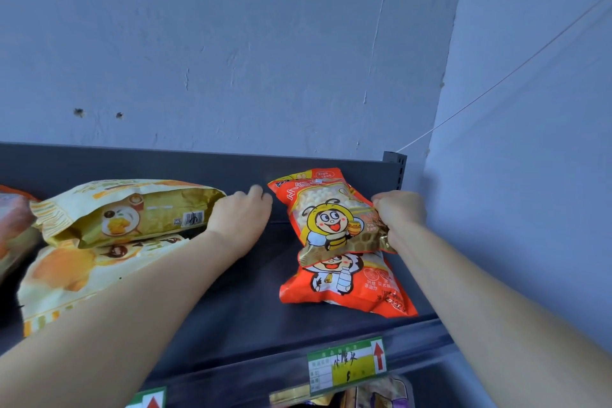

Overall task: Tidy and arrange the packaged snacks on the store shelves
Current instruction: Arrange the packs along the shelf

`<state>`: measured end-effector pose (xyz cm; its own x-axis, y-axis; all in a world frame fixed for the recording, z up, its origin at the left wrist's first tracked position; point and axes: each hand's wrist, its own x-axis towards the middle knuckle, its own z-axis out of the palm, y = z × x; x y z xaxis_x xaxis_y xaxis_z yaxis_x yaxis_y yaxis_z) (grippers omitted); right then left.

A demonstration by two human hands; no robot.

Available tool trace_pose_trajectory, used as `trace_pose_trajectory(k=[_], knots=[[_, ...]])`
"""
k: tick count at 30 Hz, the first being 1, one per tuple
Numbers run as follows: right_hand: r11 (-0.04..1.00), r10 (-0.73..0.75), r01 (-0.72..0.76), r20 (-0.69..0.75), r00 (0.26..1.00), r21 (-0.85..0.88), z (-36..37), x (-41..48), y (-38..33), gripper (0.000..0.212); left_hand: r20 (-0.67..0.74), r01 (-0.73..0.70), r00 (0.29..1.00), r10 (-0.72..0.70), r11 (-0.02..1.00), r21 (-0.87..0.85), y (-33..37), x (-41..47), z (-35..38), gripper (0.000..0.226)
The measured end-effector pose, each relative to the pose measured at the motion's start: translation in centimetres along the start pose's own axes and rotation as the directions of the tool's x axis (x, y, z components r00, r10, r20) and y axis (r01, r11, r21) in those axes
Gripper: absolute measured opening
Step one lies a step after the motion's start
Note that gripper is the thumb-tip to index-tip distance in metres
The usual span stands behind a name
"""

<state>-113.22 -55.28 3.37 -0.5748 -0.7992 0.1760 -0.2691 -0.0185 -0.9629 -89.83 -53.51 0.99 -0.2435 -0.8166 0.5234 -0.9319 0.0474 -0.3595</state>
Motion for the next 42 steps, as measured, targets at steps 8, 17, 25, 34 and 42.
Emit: trace_pose_trajectory(k=[8, 17, 25, 34, 42], knots=[[0.996, -0.093, 0.093, 0.006, 0.996, -0.009, 0.0, -0.9, 0.0, 0.016, -0.106, 0.18, 0.847, -0.522, 0.468, -0.865, -2.9, 1.1, -6.6, 0.016], [0.672, -0.699, 0.653, -0.006, 0.715, -0.35, 0.6, -7.1, -1.4, 0.022, 0.034, -0.013, 0.872, -0.489, -0.093, -0.996, -5.6, -4.2, -8.3, 0.039], [0.986, -0.145, 0.044, 0.71, 0.689, 0.158, 1.5, -18.4, -5.4, 0.049, 0.175, -0.082, 0.893, -0.414, -0.533, -0.842, -8.2, -11.3, -10.0, 0.047], [0.873, -0.244, -0.186, 0.735, 0.633, 0.45, -0.1, -26.5, -3.3, 0.023, 0.213, -0.027, 0.929, -0.303, -0.63, -0.776, -11.1, -20.3, -11.0, 0.055], [0.91, -0.264, 0.029, 0.526, 0.808, 0.413, -1.3, -32.4, -2.9, 0.017, 0.327, 0.092, 0.879, -0.347, -0.55, -0.83, -11.4, -26.4, -12.8, 0.01]])
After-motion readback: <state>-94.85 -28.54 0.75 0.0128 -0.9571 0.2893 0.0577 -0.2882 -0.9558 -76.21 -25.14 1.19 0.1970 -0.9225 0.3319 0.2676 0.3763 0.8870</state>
